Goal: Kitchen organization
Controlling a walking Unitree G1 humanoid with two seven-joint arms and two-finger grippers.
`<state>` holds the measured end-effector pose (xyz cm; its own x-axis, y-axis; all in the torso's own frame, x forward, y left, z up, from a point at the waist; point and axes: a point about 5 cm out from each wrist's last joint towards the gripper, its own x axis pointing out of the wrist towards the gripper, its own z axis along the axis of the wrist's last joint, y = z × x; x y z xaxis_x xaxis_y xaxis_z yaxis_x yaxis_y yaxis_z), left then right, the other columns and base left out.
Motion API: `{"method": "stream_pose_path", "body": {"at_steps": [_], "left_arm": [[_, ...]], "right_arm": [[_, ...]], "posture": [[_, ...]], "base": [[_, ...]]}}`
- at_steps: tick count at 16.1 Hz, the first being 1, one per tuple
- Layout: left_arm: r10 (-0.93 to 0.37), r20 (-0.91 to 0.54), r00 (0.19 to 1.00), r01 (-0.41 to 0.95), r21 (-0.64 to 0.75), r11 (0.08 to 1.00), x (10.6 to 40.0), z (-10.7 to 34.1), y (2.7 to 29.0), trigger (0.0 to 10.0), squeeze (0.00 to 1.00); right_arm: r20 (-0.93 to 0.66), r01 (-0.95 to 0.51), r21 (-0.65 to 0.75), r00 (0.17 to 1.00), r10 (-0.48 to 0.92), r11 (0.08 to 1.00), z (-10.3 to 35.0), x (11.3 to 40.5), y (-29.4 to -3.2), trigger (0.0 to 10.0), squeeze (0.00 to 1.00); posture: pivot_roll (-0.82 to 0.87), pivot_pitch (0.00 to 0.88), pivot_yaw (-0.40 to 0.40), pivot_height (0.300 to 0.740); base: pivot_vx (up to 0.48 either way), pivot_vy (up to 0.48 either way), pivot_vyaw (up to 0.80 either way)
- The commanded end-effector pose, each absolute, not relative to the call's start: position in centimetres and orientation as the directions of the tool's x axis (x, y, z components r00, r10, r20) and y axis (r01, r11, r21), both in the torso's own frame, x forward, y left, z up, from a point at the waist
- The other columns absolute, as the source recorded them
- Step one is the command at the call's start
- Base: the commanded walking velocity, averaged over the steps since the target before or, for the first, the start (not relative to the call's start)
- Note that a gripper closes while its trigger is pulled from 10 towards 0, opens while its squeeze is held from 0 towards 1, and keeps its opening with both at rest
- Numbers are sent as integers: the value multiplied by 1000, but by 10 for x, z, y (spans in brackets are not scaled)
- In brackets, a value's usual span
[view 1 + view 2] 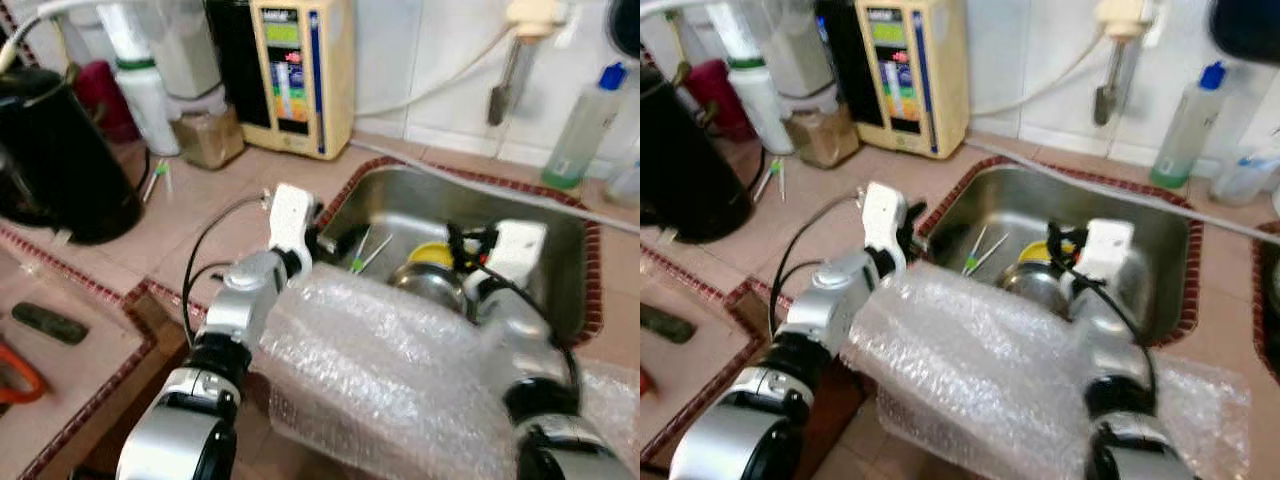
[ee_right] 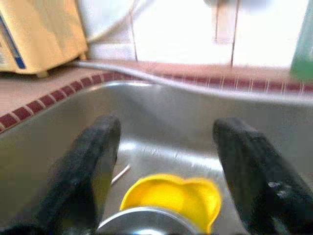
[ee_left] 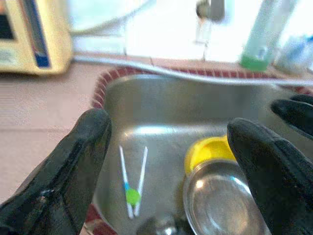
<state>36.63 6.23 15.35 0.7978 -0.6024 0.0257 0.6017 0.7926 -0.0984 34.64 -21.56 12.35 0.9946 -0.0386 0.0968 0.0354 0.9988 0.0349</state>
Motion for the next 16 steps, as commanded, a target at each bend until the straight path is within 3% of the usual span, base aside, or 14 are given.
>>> {"method": "stream_pose_path", "body": {"at_steps": [1, 4, 7, 10, 16], "left_arm": [[-535, 91, 840, 542, -104, 834, 364, 159, 71, 10000, 1000], [-527, 166, 833, 541, -51, 839, 354, 167, 77, 10000, 1000], [-418, 204, 885, 435, -47, 899, 339, 168, 98, 10000, 1000], [-313, 144, 939, 318, -18, 948, 320, 155, 115, 10000, 1000], [-245, 51, 968, 241, 79, 967, 294, 141, 140, 10000, 1000]], "right_arm": [[171, 11, -11, 985, -9, 1000, 141, 339, -220, 10000, 1000], [239, -14, -54, 971, 26, 998, 155, 321, -220, 10000, 1000], [281, 18, -56, 960, -1, 998, 167, 291, -218, 10000, 1000], [288, 5, -103, 957, 25, 995, 178, 264, -209, 10000, 1000], [183, 4, -142, 983, 22, 990, 172, 233, -212, 10000, 1000]], "posture": [[-42, 0, 73, 740], [-53, 0, 64, 740], [-62, 0, 57, 740], [-68, 0, 56, 740], [-66, 0, 60, 740]], "base": [[0, 0, 0], [0, 0, 0], [0, 0, 0], [0, 0, 0], [0, 0, 0]]}}
